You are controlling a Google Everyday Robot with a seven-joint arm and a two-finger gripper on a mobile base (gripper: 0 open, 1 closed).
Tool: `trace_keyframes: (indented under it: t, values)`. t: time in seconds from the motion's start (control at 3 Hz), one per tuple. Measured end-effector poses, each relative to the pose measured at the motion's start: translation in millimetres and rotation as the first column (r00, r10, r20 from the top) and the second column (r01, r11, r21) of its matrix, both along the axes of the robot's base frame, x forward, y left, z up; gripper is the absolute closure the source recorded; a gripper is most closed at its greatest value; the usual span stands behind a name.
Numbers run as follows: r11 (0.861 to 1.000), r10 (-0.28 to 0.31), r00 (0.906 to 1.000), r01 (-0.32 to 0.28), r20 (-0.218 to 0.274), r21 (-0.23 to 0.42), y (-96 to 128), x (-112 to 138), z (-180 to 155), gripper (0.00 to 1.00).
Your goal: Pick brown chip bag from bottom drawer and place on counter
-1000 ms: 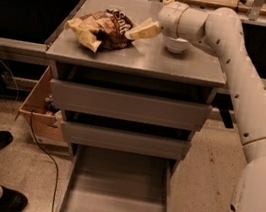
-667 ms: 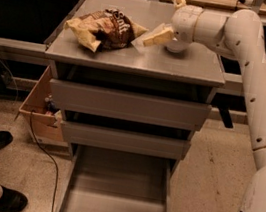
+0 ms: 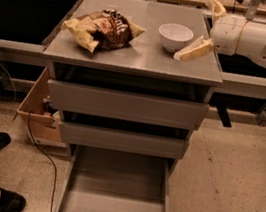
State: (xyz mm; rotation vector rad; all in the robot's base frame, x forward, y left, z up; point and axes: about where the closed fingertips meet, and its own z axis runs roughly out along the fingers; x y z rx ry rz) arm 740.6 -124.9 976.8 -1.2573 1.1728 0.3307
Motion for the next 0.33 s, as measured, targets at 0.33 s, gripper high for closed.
trace_keyframes:
  t: [0.33]
  values:
    - [0.99,-0.141,0.9876,0.141,0.07,0.005,-69.7,-35.5,18.4,0.0]
